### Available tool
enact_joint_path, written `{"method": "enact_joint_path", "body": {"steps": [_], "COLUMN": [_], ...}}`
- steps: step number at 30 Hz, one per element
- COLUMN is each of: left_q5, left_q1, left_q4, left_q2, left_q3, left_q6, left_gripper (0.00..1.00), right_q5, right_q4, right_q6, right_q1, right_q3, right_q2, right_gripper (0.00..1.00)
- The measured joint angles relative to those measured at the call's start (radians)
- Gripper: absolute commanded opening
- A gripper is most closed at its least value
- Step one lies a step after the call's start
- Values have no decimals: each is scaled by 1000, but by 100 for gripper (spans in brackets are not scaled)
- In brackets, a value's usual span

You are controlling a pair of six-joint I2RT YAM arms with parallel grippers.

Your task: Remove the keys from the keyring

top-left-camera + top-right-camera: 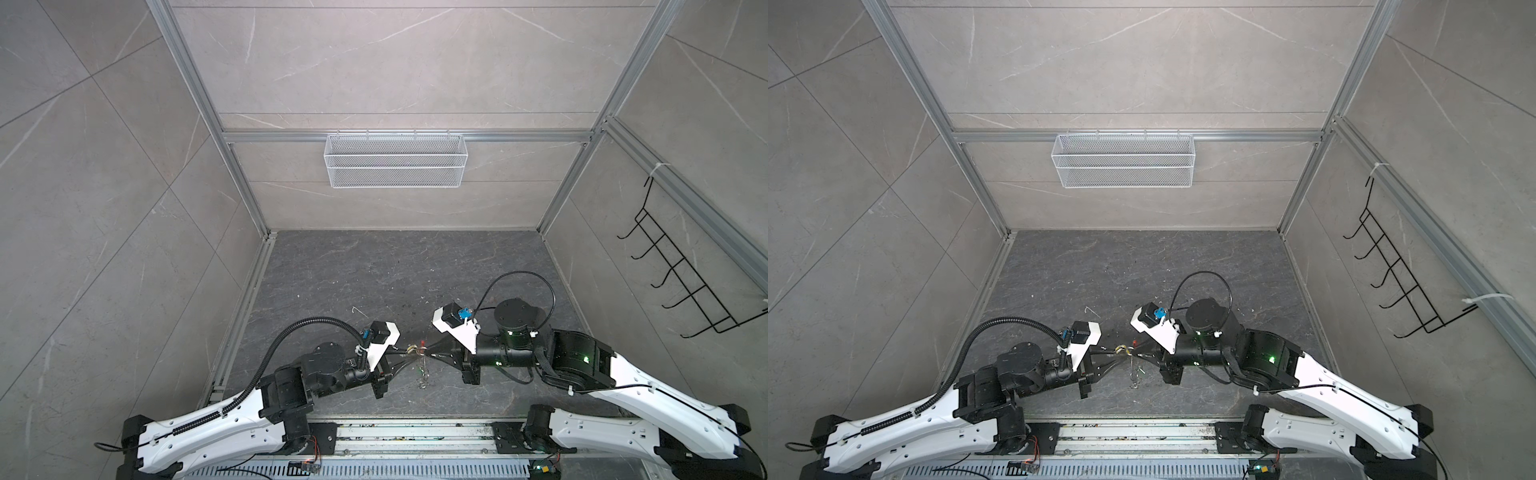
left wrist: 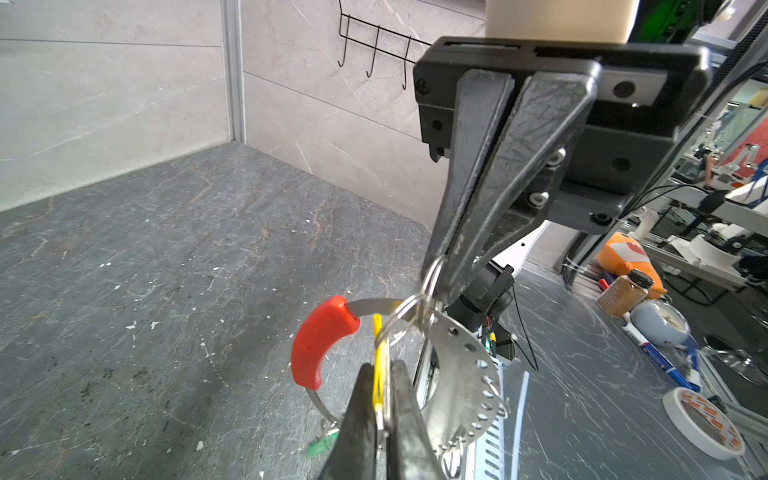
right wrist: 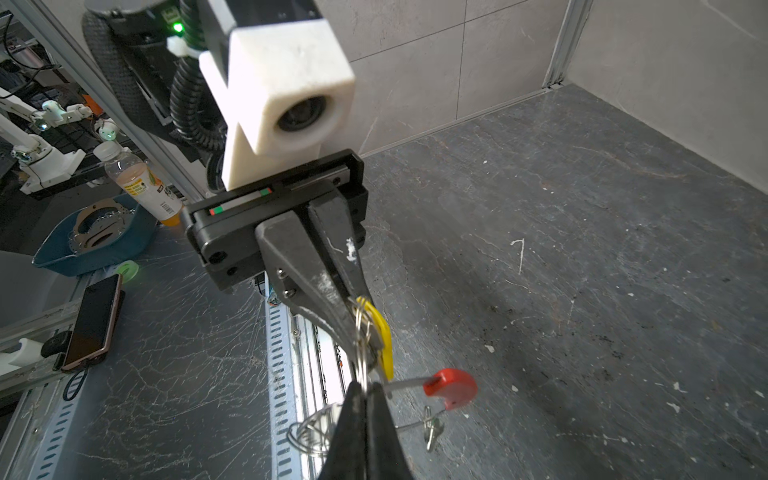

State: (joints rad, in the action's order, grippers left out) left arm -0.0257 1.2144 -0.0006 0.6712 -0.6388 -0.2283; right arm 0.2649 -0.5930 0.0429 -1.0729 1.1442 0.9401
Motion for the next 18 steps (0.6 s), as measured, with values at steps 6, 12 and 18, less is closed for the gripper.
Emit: {"method": "enact_joint_path", "body": {"steps": [6, 12, 18], "left_q5": [50, 47, -26], "left_q1": [1, -2, -2], "left_q4": [-51, -111, -127], "left_q2": [-9, -90, -142], "left_q3": [0, 1, -13], "left_q6": [-13, -10, 20], "left_gripper": [42, 48, 51], "right_q5": [3, 43, 108], "right_q4": [-35, -116, -185], "right_q6": [-5, -37, -82], "right_q1": [1, 1, 1], "right_q3": [5, 44, 80], "right_q2": [-4, 3, 23], "right_gripper": [0, 0, 0]}}
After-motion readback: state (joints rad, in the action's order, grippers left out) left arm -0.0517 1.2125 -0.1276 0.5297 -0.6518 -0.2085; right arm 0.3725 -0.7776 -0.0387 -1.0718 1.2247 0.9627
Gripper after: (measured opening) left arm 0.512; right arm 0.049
